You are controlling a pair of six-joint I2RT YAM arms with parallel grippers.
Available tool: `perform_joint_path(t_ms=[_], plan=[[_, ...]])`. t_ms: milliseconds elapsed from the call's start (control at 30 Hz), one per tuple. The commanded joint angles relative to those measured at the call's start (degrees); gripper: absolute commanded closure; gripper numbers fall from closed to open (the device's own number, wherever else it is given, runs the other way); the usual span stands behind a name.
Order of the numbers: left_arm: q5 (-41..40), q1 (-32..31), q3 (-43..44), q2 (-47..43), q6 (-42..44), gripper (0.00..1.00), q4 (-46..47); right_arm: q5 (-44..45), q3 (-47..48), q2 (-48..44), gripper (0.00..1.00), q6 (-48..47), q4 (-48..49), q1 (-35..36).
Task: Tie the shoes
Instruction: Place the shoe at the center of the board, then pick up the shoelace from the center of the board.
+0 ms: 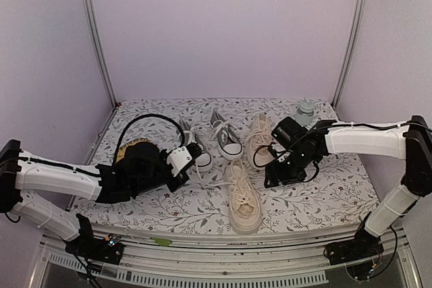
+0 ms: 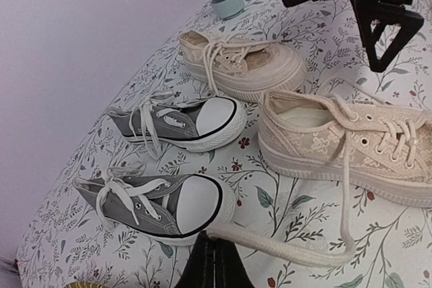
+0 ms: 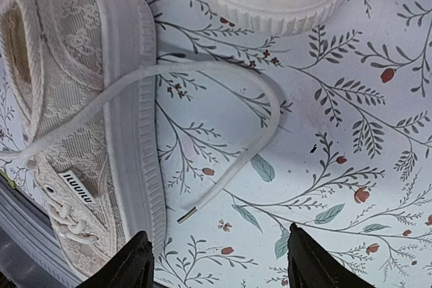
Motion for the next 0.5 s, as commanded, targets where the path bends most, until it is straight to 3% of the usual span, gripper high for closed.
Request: perform_joint_path(t_ms=[0,300,400,467], plan=[[-0.27,0.15,1.71,0.8,-0.49,1.0,-2.33,-0.28,-1.16,2.15,0.31,2.71,5.62,1.34],[0.64,0.13,2.72,3.03,0.63,1.0,-2.01,7.55,1.0,13.14,0.33,2.94,1.46,4.93],[0.67,0.18,2.96,3.48,1.07,1.0,-2.03,7.59,-1.12,12.76,0.42,2.82,0.69,4.86],[0.57,0.13,3.02,3.52,1.51,1.0,-2.14,7.01,-3.75,10.99,0.58,3.03,1.17,4.5]])
